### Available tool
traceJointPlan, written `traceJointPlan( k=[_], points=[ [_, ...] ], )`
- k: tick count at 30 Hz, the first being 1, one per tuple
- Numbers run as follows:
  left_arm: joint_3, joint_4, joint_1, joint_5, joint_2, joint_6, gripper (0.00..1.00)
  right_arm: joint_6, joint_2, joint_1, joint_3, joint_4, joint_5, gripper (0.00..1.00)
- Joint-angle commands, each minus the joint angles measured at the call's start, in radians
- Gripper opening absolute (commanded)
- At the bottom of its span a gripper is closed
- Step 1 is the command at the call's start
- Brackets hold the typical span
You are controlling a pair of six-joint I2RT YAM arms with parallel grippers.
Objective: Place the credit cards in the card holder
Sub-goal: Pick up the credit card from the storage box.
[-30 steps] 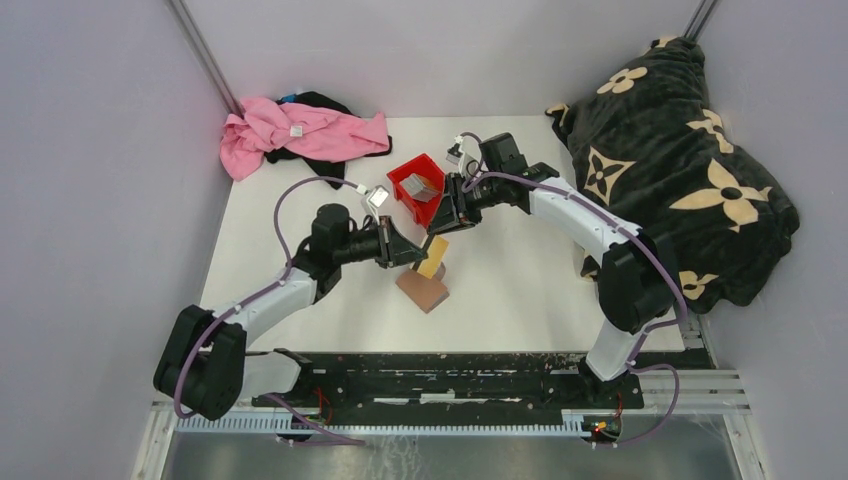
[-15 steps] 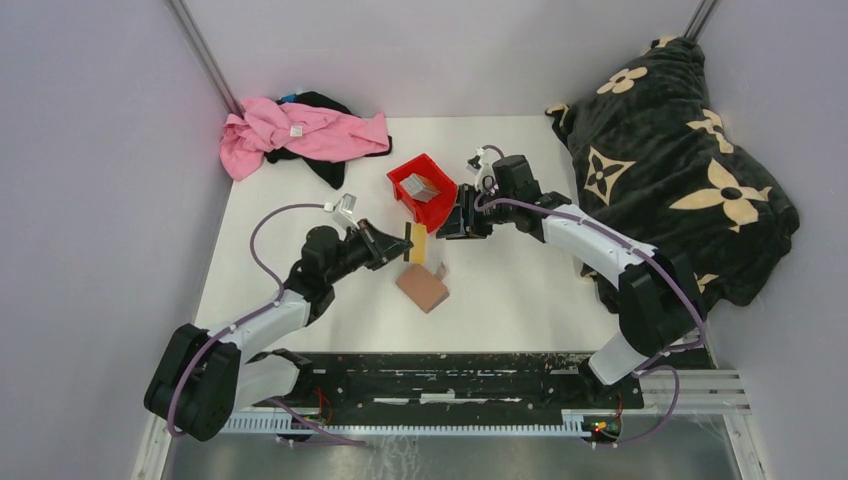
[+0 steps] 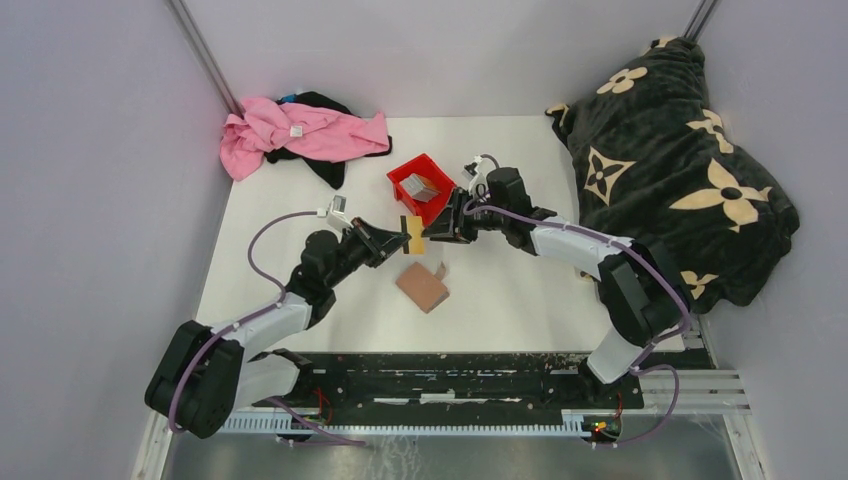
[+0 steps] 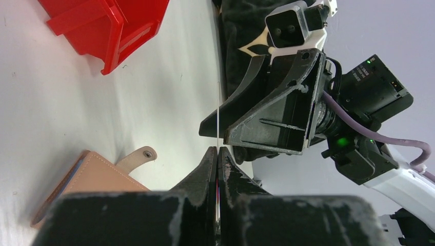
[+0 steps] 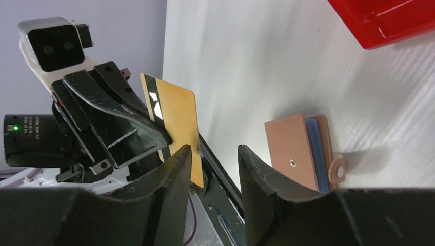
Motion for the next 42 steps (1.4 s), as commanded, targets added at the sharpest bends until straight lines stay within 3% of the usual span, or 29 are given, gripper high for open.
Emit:
traceJointPlan(
  k=[1, 9, 19, 26, 29, 33, 36, 39, 42],
  points=[
    [-0.005, 0.076, -0.006, -0.012, 0.007, -0.049, 0.03, 0.083, 0.034, 0.013, 0.000, 0.165, -0.048, 0.44],
    [-0.001, 0.107, -0.006, -0.001, 0.037, -0.066, 0.03, 0.120, 0.082, 0.042, 0.023, 0.207, -0.080, 0.42],
    [0.001, 0.134, -0.009, 0.011, 0.085, -0.086, 0.03, 0.348, 0.150, 0.055, -0.007, 0.499, -0.169, 0.20],
    [-0.004, 0.139, -0.009, 0.020, 0.110, -0.092, 0.03, 0.443, 0.177, 0.058, -0.006, 0.616, -0.195, 0.05],
    [-0.011, 0.155, -0.010, 0.022, 0.117, -0.102, 0.03, 0.480, 0.185, 0.061, -0.002, 0.671, -0.202, 0.06],
    [-0.009, 0.171, -0.010, 0.029, 0.124, -0.114, 0.03, 0.489, 0.196, 0.066, 0.004, 0.685, -0.205, 0.17],
    [-0.006, 0.172, -0.010, 0.034, 0.124, -0.116, 0.03, 0.495, 0.205, 0.069, 0.007, 0.696, -0.205, 0.20],
    [-0.007, 0.170, -0.011, 0.040, 0.125, -0.116, 0.03, 0.508, 0.214, 0.072, 0.010, 0.720, -0.207, 0.16],
    [-0.011, 0.163, -0.010, 0.047, 0.127, -0.118, 0.03, 0.516, 0.215, 0.074, 0.014, 0.731, -0.208, 0.05]
  ],
)
